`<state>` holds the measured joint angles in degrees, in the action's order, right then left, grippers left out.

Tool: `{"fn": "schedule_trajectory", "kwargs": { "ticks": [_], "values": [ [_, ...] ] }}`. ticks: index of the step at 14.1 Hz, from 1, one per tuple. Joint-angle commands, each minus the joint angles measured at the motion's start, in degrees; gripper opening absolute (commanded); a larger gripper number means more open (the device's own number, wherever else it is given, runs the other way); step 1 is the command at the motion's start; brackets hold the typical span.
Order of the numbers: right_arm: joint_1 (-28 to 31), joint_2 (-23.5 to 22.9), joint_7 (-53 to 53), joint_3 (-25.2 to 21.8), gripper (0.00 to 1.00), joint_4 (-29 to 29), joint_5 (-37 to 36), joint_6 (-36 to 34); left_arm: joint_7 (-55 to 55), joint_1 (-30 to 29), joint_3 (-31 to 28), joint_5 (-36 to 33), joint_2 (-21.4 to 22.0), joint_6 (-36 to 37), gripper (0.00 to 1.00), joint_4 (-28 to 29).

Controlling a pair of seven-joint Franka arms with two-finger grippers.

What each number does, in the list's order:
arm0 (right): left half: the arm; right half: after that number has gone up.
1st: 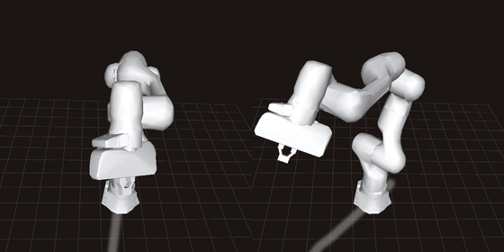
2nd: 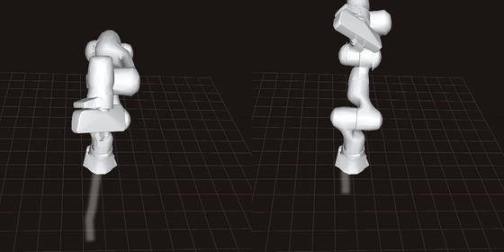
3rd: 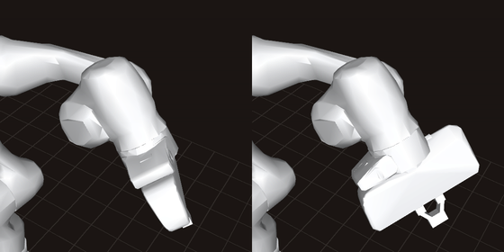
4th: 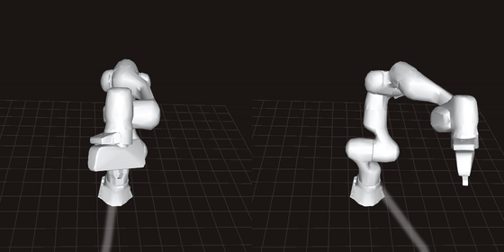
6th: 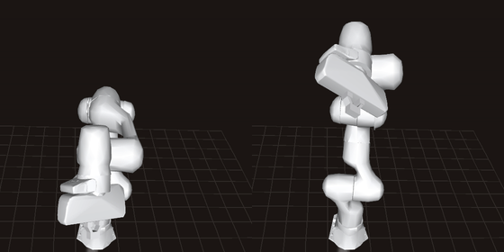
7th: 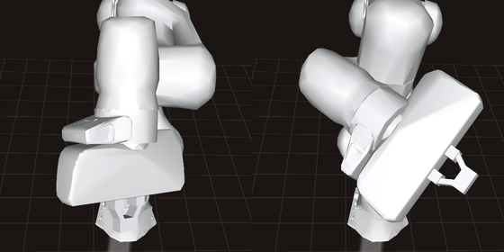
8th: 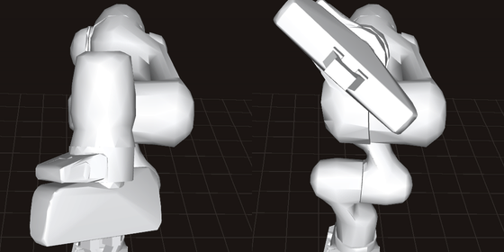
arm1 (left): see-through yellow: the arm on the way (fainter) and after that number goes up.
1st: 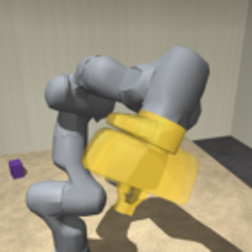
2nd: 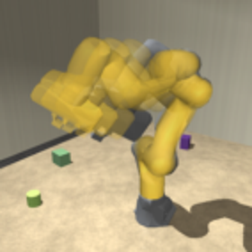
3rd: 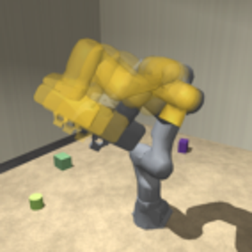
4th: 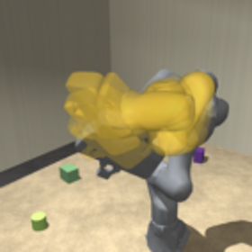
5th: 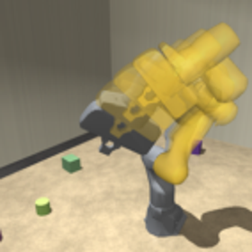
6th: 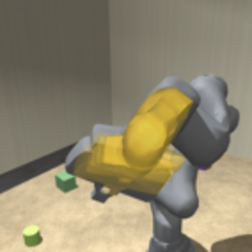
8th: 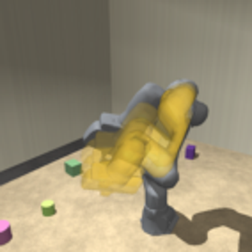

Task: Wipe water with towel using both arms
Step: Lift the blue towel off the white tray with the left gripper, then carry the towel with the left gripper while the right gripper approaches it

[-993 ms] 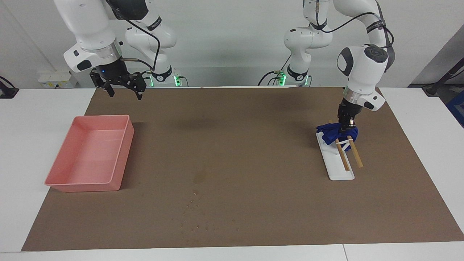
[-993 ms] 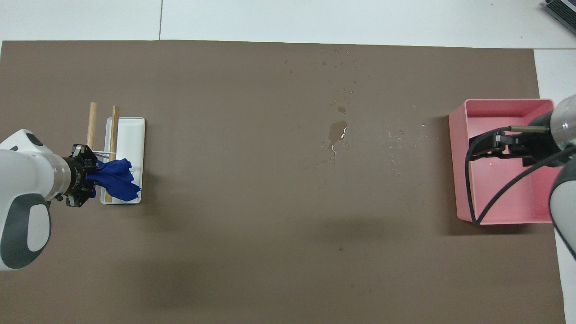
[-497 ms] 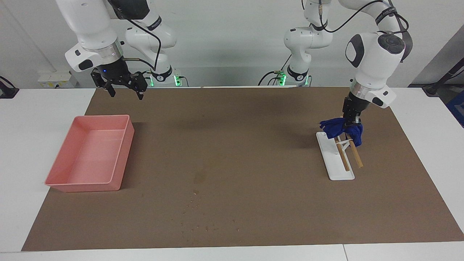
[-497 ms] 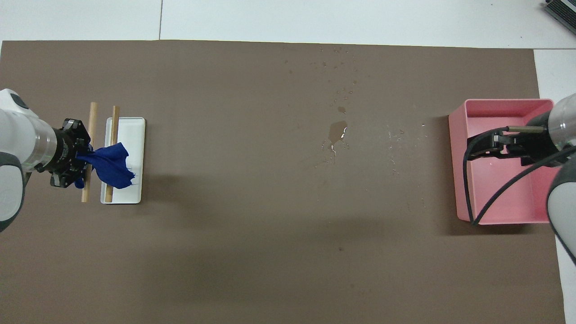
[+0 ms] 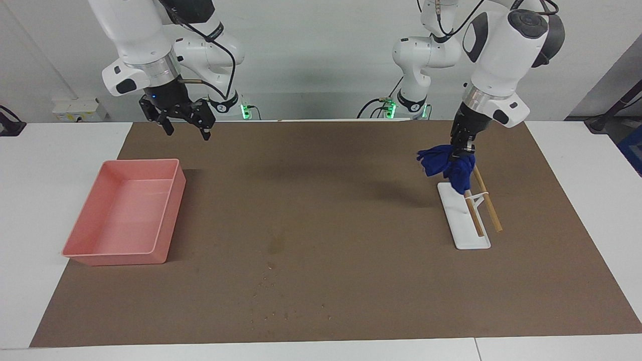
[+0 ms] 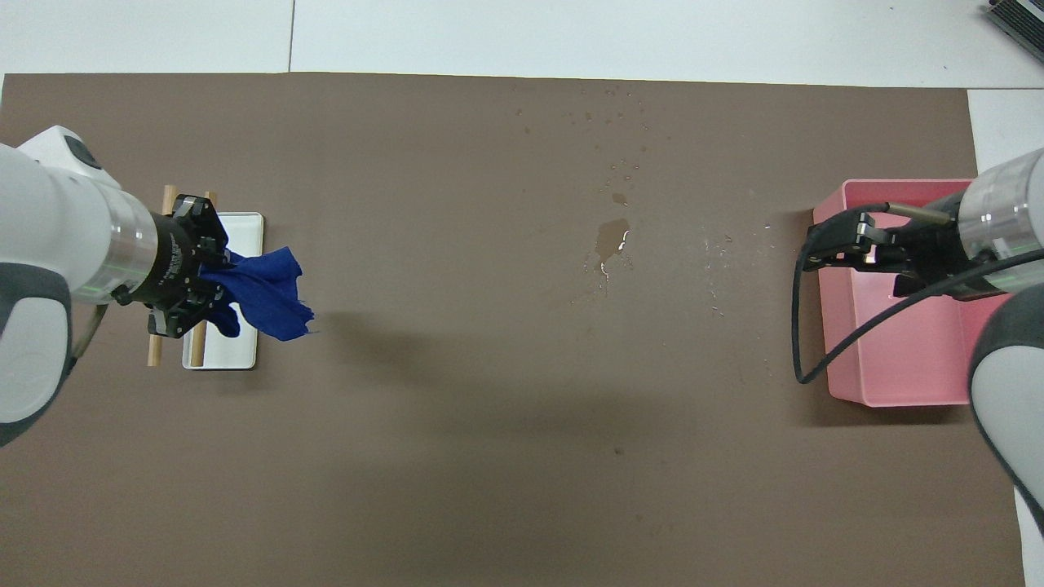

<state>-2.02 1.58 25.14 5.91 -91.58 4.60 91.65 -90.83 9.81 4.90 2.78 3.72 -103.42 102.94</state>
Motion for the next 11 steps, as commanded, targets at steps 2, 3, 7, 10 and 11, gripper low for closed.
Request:
{"fn": "schedule_trajectory", "kwargs": {
  "ticks": [2, 3, 7, 10, 11],
  "values": [
    [-0.7, 0.44, 8.42, 0.24, 1.0, -1.15, 6.28, 2.91, -9.96, 6.87, 0.55, 0.65, -0.65, -0.1, 0.0, -1.77],
    [-1.06, 0.01, 10.17, 0.24, 1.0, -1.15, 8.91, 3.18, -12.07, 8.89, 0.64, 0.65, -0.65, -1.5, 0.0, -1.78],
    [-2.11, -1.75, 18.87, 0.24, 1.0, -0.8, 17.61, 5.11, -23.13, 15.58, 0.73, 1.17, -1.17, -8.0, 0.0, -2.38],
    [-2.55, -3.77, 29.32, 0.24, 1.0, -0.18, 22.64, 6.96, -32.72, 19.27, 1.34, 1.26, -1.35, -11.01, 0.0, -4.75],
    [-2.73, -4.3, 31.96, 0.24, 1.0, 0.43, 24.39, 6.96, -35.62, 20.32, 1.43, 1.18, -1.87, -11.62, 0.0, -5.72]
  ]
}}
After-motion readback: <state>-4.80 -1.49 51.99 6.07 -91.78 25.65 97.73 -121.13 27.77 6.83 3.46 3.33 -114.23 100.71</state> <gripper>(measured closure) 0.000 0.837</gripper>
